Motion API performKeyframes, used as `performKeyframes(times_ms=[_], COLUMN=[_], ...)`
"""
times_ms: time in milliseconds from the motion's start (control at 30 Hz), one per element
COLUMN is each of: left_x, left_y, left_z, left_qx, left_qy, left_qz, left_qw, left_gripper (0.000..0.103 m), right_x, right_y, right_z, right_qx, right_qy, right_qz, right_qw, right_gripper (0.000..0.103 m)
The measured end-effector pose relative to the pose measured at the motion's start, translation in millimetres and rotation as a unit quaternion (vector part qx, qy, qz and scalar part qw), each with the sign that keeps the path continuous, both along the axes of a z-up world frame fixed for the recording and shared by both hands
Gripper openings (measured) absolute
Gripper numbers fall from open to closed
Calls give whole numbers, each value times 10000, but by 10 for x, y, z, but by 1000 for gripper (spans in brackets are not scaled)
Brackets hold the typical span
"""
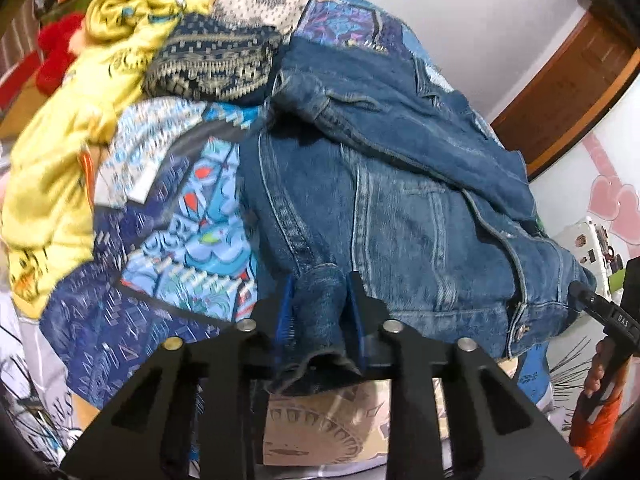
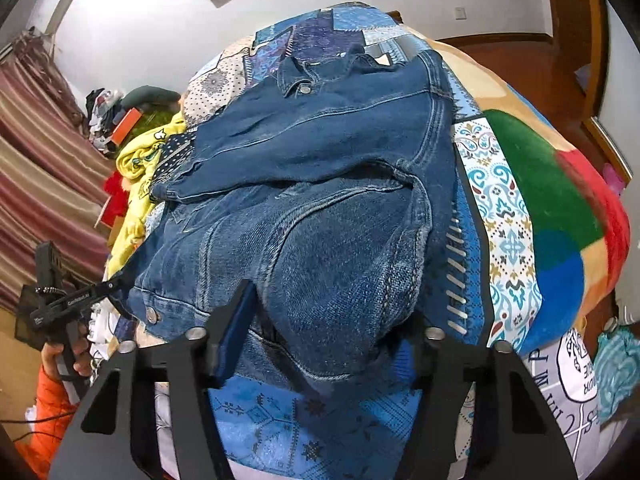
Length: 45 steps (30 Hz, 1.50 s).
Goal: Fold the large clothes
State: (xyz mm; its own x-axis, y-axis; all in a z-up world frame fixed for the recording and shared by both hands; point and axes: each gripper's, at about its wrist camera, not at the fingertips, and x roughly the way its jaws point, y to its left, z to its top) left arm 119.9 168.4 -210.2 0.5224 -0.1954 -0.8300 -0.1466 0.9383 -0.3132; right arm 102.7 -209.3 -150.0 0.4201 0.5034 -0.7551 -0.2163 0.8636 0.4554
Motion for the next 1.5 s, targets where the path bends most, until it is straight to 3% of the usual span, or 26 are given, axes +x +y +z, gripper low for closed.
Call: performKeyframes(times_ms=[67,167,400,500,733,900,1167,1333,1500], left_x=[40,130,419,640,1263,1855,2701,2957,3023], left_y=[11,3,-55,-8,123,274,342,311,378], left_z=[79,245,784,1028,1255,1077,269,-189,-355], left_qx=[-12,-37,26,-116,-140,-255,-1,487,428], left_qy=[-132,-399,-1172,-1508,-1790,-1595,-711,-181,9], left_qz=[-13,-58,-159,-153,50,356,628,540,514], left_qw=[9999,9992,9930,9884,9837,9862,9955,9972,9978], left_gripper=[22,20,18,18,18,18,19,23,31], right_x=[-9,7,286,500,1194,1717,2482,2707,2692], right_y=[6,35,-56,-49,-116,-178,-110,-158,-246], right_z=[51,165,551,672,838,740,21,-348,-285], right_qx=[-38,-24,204,161,316,410,162,185,247], right_qy=[-122,-337,-951,-1188,-1336,-1152,-285,295,410], right_qz=[65,171,-10,-56,-344,-596,-790,-707,-485], right_qw=[9999,9993,9953,9928,9899,9907,9963,9969,9977], right_gripper=[30,17,12,11,11,11,11,13,17])
